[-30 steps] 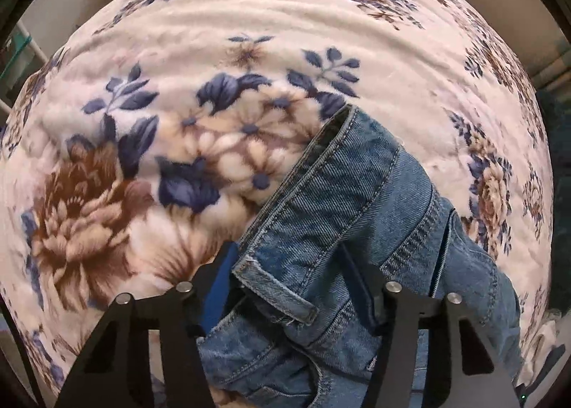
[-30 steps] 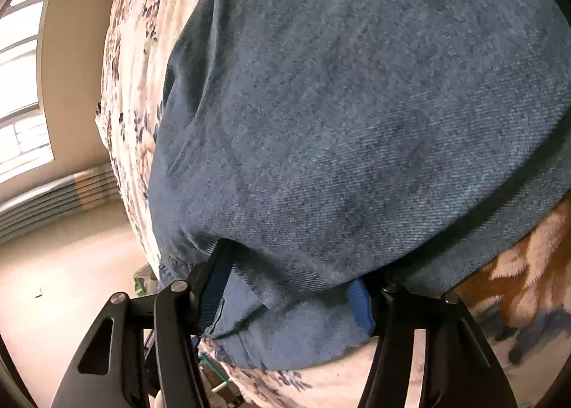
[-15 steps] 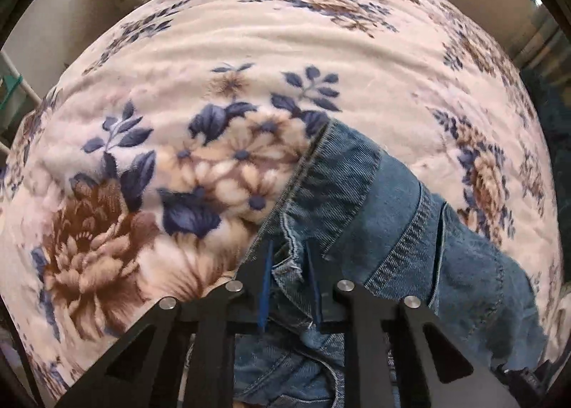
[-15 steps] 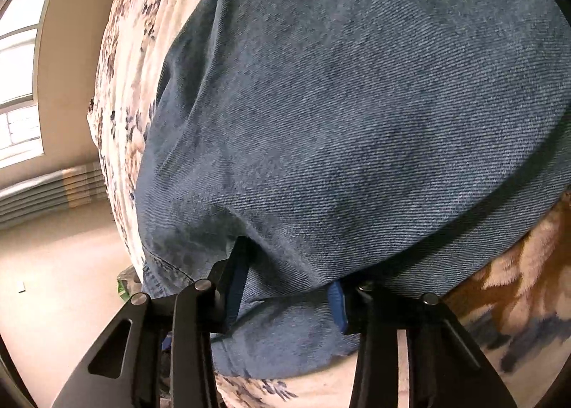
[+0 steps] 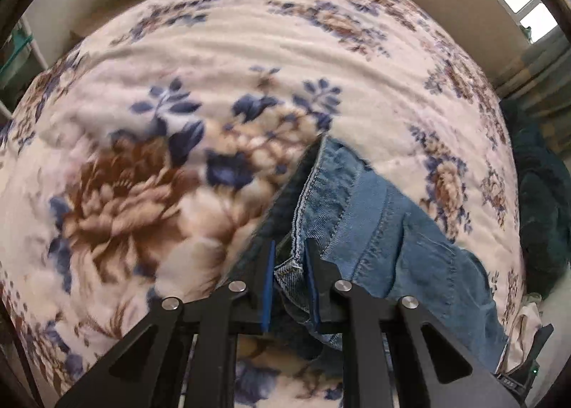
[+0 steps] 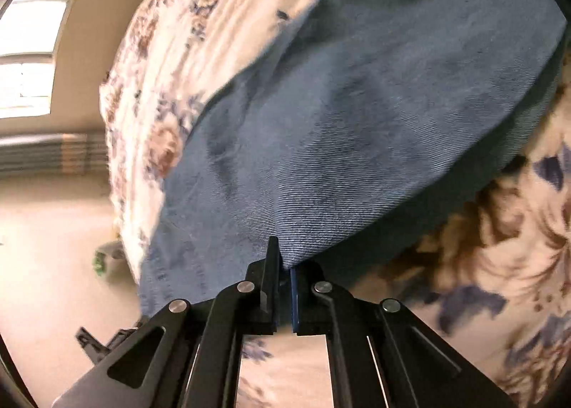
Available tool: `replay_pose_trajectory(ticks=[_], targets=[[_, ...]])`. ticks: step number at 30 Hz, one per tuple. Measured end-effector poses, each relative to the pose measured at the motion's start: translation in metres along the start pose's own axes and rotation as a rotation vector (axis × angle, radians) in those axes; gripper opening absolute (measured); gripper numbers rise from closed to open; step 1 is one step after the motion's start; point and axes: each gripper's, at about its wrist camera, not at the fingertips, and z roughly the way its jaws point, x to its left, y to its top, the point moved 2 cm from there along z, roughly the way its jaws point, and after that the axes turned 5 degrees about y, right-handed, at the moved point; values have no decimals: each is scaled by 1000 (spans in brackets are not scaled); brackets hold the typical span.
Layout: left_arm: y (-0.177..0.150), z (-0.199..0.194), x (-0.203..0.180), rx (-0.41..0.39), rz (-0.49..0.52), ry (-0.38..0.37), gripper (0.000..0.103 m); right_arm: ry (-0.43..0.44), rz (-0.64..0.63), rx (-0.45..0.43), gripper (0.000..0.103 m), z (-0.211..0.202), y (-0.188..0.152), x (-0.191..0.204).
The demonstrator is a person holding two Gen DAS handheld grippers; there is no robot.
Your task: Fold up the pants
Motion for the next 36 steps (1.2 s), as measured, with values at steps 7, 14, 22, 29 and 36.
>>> replay_pose_trajectory(ticks=[7,14,22,29,36], targets=[[-12,38,20,48,-13,73,14,-95,19,85,5,37,-3,-29],[-22,43,25,79,17,139,18,-96,7,141,5,35,-10,-39],[-40,-20,-20,11,112,211,89,-80,-29,198,51,11,9,-48],[-106,-14,-139,77,280,121,98,-52,151,1,68,-96,63,-129],[-176,23,-276,139,377,47,98,-112,332,-382,68,-241,175,-256]])
